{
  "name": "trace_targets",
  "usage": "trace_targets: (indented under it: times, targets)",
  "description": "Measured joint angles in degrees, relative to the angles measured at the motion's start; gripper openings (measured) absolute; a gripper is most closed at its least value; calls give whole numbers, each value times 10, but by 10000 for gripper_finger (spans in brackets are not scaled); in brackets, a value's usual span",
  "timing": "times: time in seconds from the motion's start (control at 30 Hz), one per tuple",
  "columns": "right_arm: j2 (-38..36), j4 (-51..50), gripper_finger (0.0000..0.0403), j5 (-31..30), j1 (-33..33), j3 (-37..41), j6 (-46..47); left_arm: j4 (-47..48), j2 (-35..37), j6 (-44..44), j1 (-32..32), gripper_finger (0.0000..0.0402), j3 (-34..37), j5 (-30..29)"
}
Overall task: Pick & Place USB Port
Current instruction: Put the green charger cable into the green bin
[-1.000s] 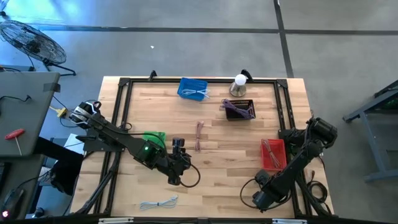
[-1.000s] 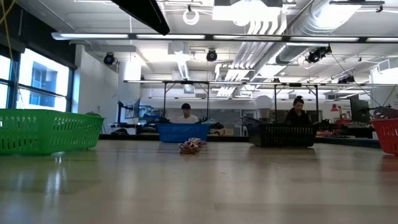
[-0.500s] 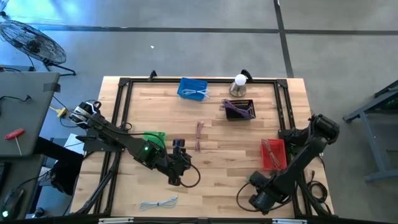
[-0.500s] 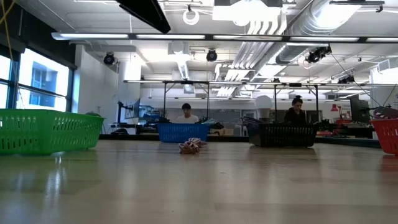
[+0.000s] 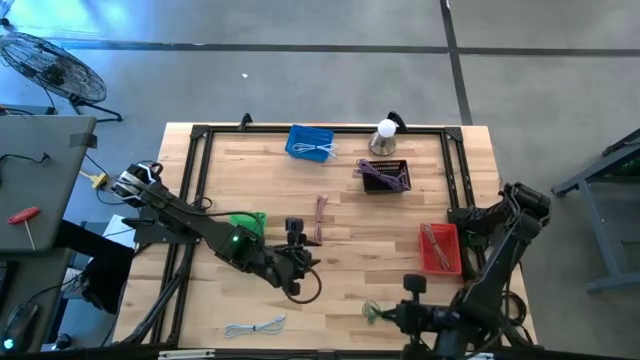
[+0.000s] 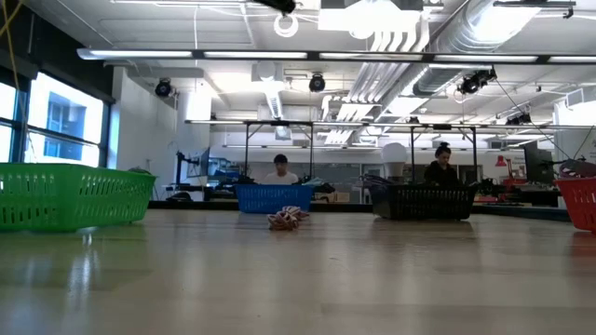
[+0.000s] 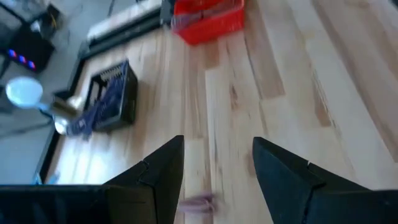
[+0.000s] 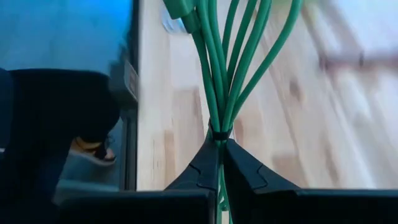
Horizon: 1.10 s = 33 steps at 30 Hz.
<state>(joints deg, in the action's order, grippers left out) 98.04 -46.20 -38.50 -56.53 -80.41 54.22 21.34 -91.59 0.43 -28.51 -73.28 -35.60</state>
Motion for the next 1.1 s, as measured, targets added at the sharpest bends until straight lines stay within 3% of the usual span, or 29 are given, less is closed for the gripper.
trace_targets:
  times: [0.27,0.37,0.53,0.67,0.87,1.1]
  targets:
    - [0,51,0,-70,-11,-4,-161,-65,0,38,0,184,0,28]
    - [0,52,0,-95,-10,-4,-196,-122,0,54,0,184,0,89]
    - [0,75,0,-130,-10,-4,-262,-210,0,74,0,184,0,240]
    - [0,133,0,-145,-6,-4,-339,-224,0,75,0,184,0,282]
    - [0,250,0,-128,21,-4,-469,-226,-2,75,0,184,0,291]
    - [0,327,0,-44,67,-4,-544,-225,-4,82,0,184,0,308]
